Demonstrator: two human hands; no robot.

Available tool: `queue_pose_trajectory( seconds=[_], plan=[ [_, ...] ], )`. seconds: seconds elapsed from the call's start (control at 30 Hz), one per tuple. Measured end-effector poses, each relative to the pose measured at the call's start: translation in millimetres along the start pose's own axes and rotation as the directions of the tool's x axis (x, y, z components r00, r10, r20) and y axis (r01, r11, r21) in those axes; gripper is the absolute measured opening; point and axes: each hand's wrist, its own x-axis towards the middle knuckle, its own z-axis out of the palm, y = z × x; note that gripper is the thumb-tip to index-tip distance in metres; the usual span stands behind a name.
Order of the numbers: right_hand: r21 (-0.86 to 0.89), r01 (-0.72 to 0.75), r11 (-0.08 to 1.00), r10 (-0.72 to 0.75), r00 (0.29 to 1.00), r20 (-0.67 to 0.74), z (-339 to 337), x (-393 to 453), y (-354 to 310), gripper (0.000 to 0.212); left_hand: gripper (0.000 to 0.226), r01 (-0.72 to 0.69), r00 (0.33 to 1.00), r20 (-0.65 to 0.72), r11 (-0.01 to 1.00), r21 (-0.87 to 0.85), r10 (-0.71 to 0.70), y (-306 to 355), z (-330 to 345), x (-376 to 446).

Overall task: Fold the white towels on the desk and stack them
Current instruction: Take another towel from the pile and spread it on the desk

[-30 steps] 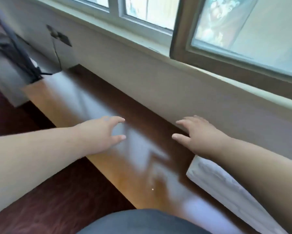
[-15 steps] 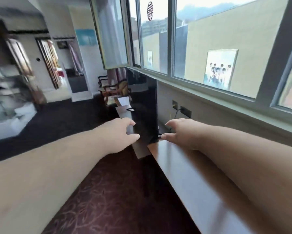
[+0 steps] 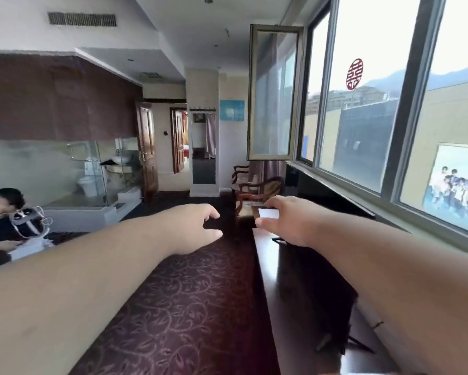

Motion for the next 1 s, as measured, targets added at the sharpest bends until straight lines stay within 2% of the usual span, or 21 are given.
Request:
queue_pose_trajectory(
  seconds=[0.13, 0.27, 0.47, 0.57, 0.7, 0.9, 1.0],
  plan=[
    [0.025, -0.016, 1.0, 0.015, 0.999, 0.043, 31, 119, 12, 0.07, 0.055, 0.101, 0.995, -0.015, 0.993, -0.06, -0.102, -42, 15, 76],
    [0.028, 0.028, 0.999, -0.03, 0.997, 0.075, 71, 234, 9, 0.08, 0.057, 0.171, 0.983, -0.056, 0.981, -0.09, -0.176, -103, 31, 152],
    [0.05, 0.035, 0.998, -0.038, 0.997, 0.065, 147, 401, 2, 0.083, 0.064, 0.193, 0.979, -0.048, 0.977, -0.094, -0.198, -215, 66, 298],
    [0.129, -0.095, 0.987, 0.085, 0.993, 0.077, 193, 464, 17, 0.079, 0.066, 0.145, 0.989, -0.006, 0.985, -0.097, -0.146, -255, 97, 386],
    [0.229, -0.295, 0.928, 0.281, 0.955, 0.094, 247, 530, 46, 0.076, 0.063, 0.023, 0.999, 0.039, 0.991, -0.135, -0.018, -278, 142, 496],
    [0.347, -0.531, 0.773, 0.534, 0.84, 0.096, 332, 616, 98, 0.072, 0.062, -0.111, 0.981, 0.135, 0.976, -0.187, 0.138, -291, 216, 633],
    [0.368, -0.605, 0.706, 0.609, 0.784, 0.122, 385, 668, 129, 0.07, 0.064, -0.149, 0.967, 0.178, 0.972, -0.18, 0.181, -303, 254, 703]
  ],
)
